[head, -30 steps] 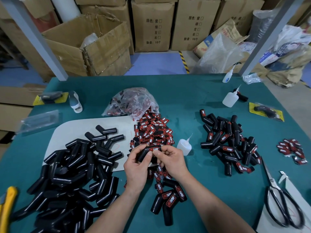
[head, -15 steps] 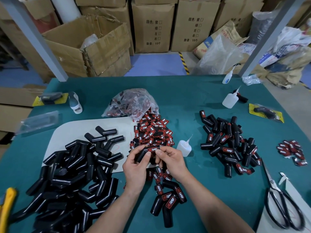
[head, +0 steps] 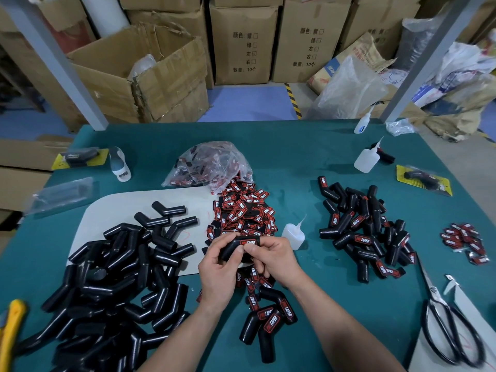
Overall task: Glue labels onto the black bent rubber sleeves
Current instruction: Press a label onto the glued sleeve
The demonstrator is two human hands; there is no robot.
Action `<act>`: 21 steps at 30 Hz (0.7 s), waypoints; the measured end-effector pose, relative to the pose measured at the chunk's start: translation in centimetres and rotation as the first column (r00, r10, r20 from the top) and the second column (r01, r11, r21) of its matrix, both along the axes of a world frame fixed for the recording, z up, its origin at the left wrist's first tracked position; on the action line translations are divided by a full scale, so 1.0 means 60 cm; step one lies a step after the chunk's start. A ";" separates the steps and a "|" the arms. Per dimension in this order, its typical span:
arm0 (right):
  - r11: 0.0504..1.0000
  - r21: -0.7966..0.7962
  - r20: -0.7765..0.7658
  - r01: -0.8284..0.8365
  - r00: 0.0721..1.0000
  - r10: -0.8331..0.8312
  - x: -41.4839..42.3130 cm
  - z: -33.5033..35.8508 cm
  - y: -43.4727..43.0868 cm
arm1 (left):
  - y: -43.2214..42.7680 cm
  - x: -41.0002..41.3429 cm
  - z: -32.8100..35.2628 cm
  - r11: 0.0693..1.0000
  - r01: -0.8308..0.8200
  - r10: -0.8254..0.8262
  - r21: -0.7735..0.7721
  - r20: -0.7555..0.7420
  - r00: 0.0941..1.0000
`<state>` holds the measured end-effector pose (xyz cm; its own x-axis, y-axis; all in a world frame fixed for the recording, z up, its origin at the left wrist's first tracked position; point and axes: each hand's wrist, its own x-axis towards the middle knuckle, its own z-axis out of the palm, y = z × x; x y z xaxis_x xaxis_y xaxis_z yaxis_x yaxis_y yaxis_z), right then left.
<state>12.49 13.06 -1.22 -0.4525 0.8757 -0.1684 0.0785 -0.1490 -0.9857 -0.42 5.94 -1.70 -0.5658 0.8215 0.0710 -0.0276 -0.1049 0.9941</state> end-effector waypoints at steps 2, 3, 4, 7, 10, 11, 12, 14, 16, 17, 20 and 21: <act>1.000 -0.008 -0.010 0.018 1.000 -0.018 -0.001 -0.001 -0.001 | -0.001 -0.001 0.000 1.000 0.013 -0.013 0.012 -0.019 1.000; 1.000 -0.014 -0.021 0.027 0.999 -0.027 -0.002 -0.001 -0.002 | -0.002 -0.001 0.000 1.000 0.018 -0.017 0.024 -0.030 0.999; 0.999 -0.016 -0.032 0.031 0.999 -0.032 -0.002 -0.001 -0.003 | -0.002 -0.002 0.000 0.999 0.021 -0.020 0.041 -0.039 0.999; 1.000 -0.019 -0.049 0.017 0.999 -0.018 -0.004 0.001 -0.006 | -0.005 -0.002 -0.001 0.995 0.033 -0.028 0.090 -0.062 0.998; 0.999 -0.030 -0.050 0.020 0.999 -0.021 -0.003 0.003 -0.009 | -0.007 -0.003 -0.006 0.991 0.065 -0.052 0.119 -0.112 0.992; 0.999 -0.036 -0.050 0.028 0.998 -0.030 -0.002 0.004 -0.009 | -0.007 -0.003 -0.007 0.989 0.074 -0.059 0.128 -0.119 0.991; 0.998 -0.045 -0.051 0.041 0.998 -0.043 -0.002 0.003 -0.010 | -0.007 -0.002 -0.008 0.987 0.084 -0.067 0.136 -0.124 0.990; 0.995 -0.064 -0.058 0.071 0.996 -0.075 -0.003 0.002 -0.011 | -0.007 -0.001 -0.007 0.985 0.097 -0.078 0.143 -0.129 0.989; 0.993 -0.078 -0.068 0.086 0.993 -0.092 -0.005 0.001 -0.013 | -0.006 -0.001 -0.006 0.985 0.097 -0.080 0.145 -0.124 0.989; 0.992 -0.086 -0.075 0.091 0.992 -0.098 -0.006 0.001 -0.013 | -0.006 -0.001 -0.007 0.984 0.099 -0.082 0.145 -0.117 0.990; 0.990 -0.100 -0.096 0.097 0.990 -0.107 -0.007 0.001 -0.013 | -0.006 -0.001 -0.008 0.985 0.092 -0.077 0.146 -0.106 0.991; 0.990 -0.098 -0.098 0.099 0.989 -0.109 -0.008 0.001 -0.014 | -0.007 0.000 -0.008 0.985 0.087 -0.072 0.147 -0.107 0.992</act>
<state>12.01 12.22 -1.17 -0.3792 0.9016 -0.2084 -0.0433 -0.2423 -0.9692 -0.44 5.51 -2.21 -0.4828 0.8391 0.2506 0.0574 -0.2552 0.9652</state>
